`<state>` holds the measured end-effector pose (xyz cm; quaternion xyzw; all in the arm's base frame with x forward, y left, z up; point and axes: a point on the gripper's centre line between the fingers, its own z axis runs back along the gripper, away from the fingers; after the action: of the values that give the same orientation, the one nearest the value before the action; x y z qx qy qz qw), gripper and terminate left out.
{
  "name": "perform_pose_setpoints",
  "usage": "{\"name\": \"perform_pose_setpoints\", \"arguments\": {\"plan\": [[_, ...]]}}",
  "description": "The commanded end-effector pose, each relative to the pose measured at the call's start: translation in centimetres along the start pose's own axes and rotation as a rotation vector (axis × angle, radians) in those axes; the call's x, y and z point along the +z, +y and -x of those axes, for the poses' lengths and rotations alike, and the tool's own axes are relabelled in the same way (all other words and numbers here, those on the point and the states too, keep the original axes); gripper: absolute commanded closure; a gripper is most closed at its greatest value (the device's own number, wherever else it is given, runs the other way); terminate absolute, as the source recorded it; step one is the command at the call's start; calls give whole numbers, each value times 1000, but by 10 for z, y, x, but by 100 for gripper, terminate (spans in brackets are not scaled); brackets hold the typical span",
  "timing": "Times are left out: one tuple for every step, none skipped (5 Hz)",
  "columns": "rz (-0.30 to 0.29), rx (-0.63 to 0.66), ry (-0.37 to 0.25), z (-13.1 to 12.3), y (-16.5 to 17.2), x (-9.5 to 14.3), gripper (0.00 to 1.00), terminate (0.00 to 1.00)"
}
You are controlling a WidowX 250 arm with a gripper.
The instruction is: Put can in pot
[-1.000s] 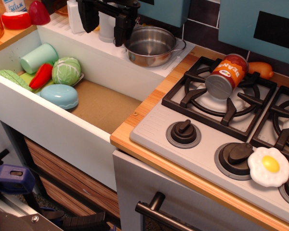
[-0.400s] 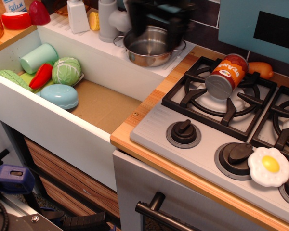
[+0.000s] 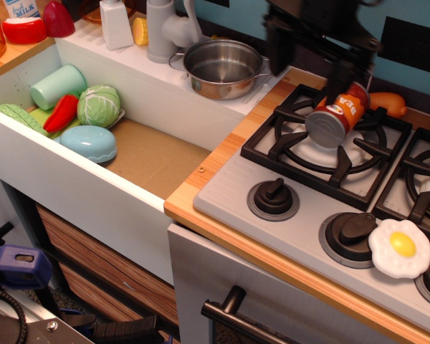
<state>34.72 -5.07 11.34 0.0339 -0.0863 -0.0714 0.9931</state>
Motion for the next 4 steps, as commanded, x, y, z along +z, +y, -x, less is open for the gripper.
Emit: {"name": "perform_pose_setpoints", "arguments": {"plan": [[63,-3,-93,-39,-6,-2,0,0],[85,26,-69,-47,-6,-14,0,0],[95,40,-73,-51,-4,-23,0,0],[122,46,-70,-57,-1,-37,0,0]]}}
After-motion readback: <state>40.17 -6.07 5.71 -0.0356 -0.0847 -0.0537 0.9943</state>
